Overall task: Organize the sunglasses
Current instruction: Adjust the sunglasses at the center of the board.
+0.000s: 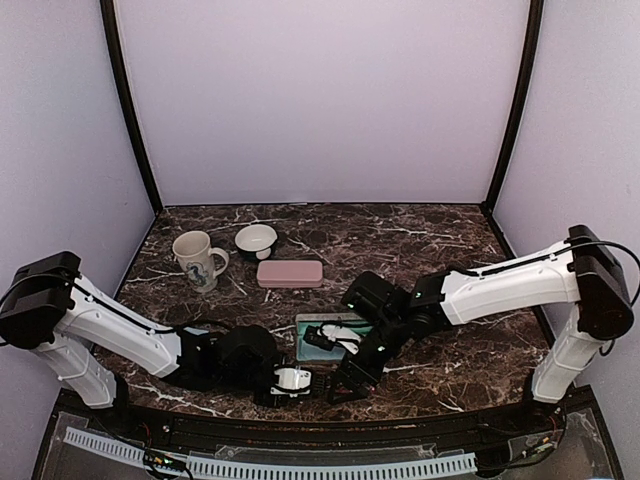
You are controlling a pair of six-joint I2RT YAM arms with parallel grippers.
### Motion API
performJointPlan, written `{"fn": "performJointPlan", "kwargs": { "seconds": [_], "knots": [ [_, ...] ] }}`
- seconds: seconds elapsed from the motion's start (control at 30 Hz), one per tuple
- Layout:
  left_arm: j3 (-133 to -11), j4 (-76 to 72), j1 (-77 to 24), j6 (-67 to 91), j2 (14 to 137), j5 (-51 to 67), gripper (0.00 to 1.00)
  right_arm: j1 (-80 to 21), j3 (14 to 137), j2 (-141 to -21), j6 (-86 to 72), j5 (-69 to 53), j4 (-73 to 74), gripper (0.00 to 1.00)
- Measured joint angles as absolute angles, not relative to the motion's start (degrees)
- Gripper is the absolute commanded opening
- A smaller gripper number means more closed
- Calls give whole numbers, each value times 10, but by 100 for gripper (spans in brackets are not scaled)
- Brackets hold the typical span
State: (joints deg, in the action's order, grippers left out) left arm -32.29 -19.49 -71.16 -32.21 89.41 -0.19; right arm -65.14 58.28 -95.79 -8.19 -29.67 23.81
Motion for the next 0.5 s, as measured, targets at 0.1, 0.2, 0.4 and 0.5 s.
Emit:
{"fn": "performJointPlan", "kwargs": {
  "seconds": [0.1, 0.2, 0.4, 0.5],
  "knots": [
    [-323, -195, -712, -319, 894, -1, 10, -660, 583, -954, -77, -279, 239, 79],
    [-323, -196, -712, -315, 890, -1, 10, -664, 582, -946, -74, -263, 239, 73],
    [-318, -197, -710, -305, 871, 5, 10, -670, 573, -930, -63, -237, 232, 68],
    [-314, -197, -708, -299, 861, 11, 10, -674, 566, -915, -62, -229, 230, 73]
  ]
}}
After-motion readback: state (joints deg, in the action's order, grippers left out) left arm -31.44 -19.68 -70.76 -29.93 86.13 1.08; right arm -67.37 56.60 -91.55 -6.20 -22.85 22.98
